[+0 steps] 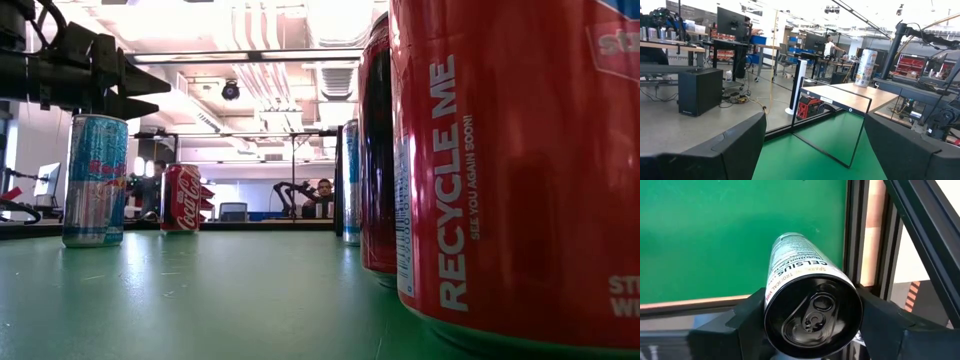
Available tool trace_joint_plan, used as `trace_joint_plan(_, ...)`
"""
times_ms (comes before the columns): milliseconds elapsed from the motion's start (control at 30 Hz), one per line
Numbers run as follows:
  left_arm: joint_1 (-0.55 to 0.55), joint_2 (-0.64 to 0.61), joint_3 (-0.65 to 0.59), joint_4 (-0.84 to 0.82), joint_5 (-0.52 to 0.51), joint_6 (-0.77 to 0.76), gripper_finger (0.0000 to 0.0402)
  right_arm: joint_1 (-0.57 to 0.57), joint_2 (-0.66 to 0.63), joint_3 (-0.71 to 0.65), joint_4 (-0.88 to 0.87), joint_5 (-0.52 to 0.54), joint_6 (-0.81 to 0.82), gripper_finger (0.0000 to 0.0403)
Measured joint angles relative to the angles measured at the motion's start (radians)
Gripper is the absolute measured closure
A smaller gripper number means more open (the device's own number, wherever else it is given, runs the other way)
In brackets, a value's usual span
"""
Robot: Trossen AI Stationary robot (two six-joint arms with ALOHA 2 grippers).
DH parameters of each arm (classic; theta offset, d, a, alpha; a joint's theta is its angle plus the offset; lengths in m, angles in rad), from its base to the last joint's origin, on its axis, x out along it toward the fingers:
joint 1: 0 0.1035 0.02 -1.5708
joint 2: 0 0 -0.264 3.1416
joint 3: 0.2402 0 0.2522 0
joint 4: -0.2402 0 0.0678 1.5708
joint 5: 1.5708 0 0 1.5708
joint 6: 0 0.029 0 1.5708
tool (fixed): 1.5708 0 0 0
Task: Place canned beverage on shelf
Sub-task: Put the white yellow soda can on the shelf aligned with the other white yellow soda can
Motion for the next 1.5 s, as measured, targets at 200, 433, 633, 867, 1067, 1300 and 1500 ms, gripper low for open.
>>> trace_joint_plan(200, 0.000, 0.000, 0.000, 0.000, 0.000, 0.000, 0.0078, -0.089, -0.043, 0.000, -0.110, 0.050, -0.024, 0.0156)
trace_joint_plan(433, 0.000, 0.000, 0.000, 0.000, 0.000, 0.000, 0.0078, -0.268, -0.103, 0.000, -0.211, 0.138, -0.295, 0.0156)
trace_joint_plan(633, 0.000, 0.000, 0.000, 0.000, 0.000, 0.000, 0.0078, -0.462, -0.114, 0.000, -0.208, 0.138, -0.681, 0.0156)
trace_joint_plan(867, 0.000, 0.000, 0.000, 0.000, 0.000, 0.000, 0.0078, -0.569, -0.135, -0.014, -0.216, 0.151, -0.557, 0.0156)
trace_joint_plan(1067, 0.000, 0.000, 0.000, 0.000, 0.000, 0.000, 0.0078, -0.633, -0.187, -0.041, -0.217, 0.251, -0.318, 0.0156)
trace_joint_plan(1300, 0.000, 0.000, 0.000, 0.000, 0.000, 0.000, 0.0078, -0.772, -0.214, -0.093, -0.217, 0.261, -0.251, 0.0156)
trace_joint_plan(1500, 0.000, 0.000, 0.000, 0.000, 0.000, 0.000, 0.0078, -0.896, -0.217, -0.114, -0.218, 0.258, -0.194, 0.0120)
